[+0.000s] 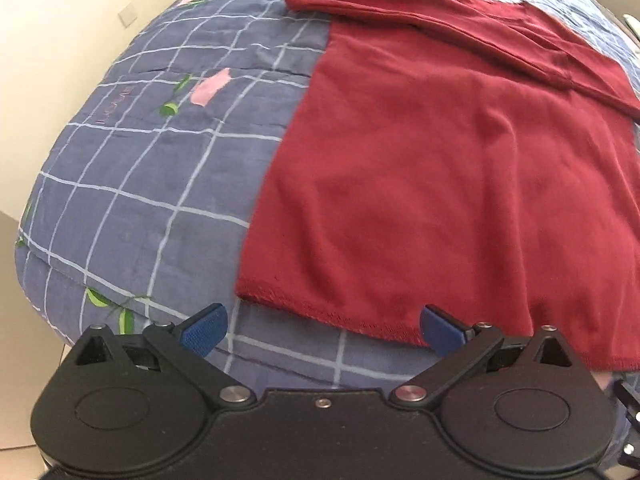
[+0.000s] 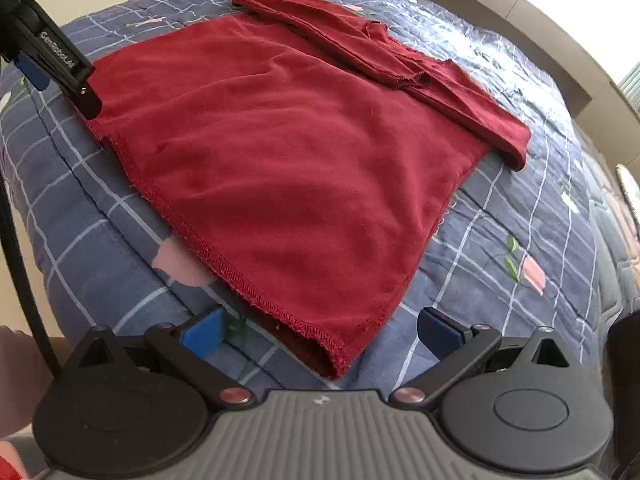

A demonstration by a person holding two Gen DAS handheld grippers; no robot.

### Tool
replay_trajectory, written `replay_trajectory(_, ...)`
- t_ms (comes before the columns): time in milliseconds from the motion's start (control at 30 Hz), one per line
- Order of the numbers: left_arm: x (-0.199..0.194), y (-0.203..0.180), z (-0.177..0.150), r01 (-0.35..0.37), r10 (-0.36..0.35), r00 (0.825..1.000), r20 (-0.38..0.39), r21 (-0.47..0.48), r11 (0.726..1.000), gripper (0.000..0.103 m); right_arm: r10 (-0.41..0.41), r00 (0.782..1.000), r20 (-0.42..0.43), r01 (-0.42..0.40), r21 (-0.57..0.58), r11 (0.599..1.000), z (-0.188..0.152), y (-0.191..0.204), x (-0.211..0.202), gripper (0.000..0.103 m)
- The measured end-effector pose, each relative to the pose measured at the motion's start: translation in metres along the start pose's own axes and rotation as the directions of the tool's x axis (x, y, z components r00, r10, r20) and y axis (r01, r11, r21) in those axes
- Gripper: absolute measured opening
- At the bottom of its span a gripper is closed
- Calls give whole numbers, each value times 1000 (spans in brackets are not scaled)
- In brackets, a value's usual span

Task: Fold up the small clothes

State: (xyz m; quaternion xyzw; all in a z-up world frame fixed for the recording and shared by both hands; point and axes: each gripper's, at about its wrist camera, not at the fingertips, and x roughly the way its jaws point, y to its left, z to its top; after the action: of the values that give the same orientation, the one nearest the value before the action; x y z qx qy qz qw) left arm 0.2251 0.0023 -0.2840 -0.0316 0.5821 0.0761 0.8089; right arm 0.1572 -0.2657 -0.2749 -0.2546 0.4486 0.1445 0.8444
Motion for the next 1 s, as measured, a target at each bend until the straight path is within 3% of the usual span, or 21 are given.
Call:
replay_trajectory(133, -3, -3, -8, 9, -9, 1000, -7, 11, 1000, 102, -47, 999, 25, 47, 9, 999, 5, -5, -1, 102)
replay_trajectory(167, -5, -4, -10, 10, -10, 1000, -6, 14, 1000, 102, -44, 998, 33, 44, 3, 999, 7, -7, -1, 96)
replay_trajectory(200, -6, -5, -12, 9, -9, 1000, -6, 18, 1000, 102, -21, 999, 39, 22, -5, 1000, 9, -8, -2, 81)
replay_trajectory(333, -12, -11, -21, 5, -6, 1000, 14, 53, 999, 102, 26, 998, 55, -24, -33, 999, 14, -7, -4, 55)
replay_trajectory(400, -15, -16, -26, 6, -8, 1000, 24, 80, 997, 102, 59, 997, 58, -57, -36, 998, 16, -6, -5, 31)
replay_trajectory(467, -17, -21, -31, 0, -5, 999, 43, 118, 993, 102, 89, 993, 74, -88, -14, 996, 19, -7, -10, 17)
replay_trajectory(667, -18, -42, -43, 6, -38, 993, 116, 265, 964, 102, 153, 980, 123, -170, 142, 975, 34, -34, -18, 9)
replay_trajectory(800, -12, -65, -46, -25, -43, 986, 160, 400, 916, 102, 174, 973, 153, -208, 249, 946, 45, -55, -18, 9)
replay_trajectory(1000, 3, -85, -34, -80, -25, 977, 211, 475, 877, 100, 175, 970, 171, -218, 281, 935, 56, -69, -25, 9)
